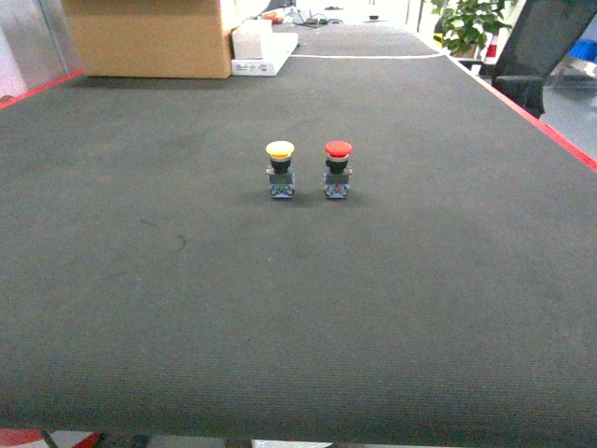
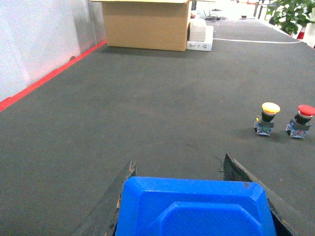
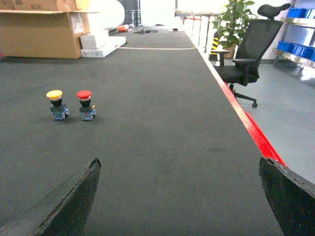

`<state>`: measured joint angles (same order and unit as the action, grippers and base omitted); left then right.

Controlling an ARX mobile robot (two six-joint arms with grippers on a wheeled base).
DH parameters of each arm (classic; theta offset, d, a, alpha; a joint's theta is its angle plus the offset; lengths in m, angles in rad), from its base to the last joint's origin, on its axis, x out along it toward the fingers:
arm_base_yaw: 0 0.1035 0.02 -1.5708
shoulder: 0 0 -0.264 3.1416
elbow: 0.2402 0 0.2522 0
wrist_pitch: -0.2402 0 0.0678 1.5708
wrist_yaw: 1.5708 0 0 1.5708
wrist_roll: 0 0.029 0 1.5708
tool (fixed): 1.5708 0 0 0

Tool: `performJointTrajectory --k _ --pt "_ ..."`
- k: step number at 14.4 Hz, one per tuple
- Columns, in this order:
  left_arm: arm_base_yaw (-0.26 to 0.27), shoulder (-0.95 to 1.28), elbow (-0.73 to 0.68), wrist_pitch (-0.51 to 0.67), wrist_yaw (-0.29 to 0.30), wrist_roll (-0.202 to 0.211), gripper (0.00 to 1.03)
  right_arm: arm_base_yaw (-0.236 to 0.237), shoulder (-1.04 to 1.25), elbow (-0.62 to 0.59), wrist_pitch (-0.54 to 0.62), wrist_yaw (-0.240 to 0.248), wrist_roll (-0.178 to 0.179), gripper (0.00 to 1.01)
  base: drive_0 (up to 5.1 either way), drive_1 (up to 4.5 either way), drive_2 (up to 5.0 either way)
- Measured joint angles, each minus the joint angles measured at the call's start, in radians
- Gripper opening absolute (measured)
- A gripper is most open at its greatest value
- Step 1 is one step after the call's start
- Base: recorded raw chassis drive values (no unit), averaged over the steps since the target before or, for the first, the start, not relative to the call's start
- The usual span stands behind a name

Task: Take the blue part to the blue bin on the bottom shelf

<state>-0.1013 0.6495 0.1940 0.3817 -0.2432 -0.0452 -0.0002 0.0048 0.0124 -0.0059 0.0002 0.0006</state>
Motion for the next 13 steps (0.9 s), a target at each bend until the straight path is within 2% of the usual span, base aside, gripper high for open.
performJointTrajectory --k 13 --pt "0.002 0.006 0.0 -0.006 -0.005 0.0 0.44 0.0 0.0 0.0 0.002 -0.001 0.0 0.98 0.0 0.0 0.0"
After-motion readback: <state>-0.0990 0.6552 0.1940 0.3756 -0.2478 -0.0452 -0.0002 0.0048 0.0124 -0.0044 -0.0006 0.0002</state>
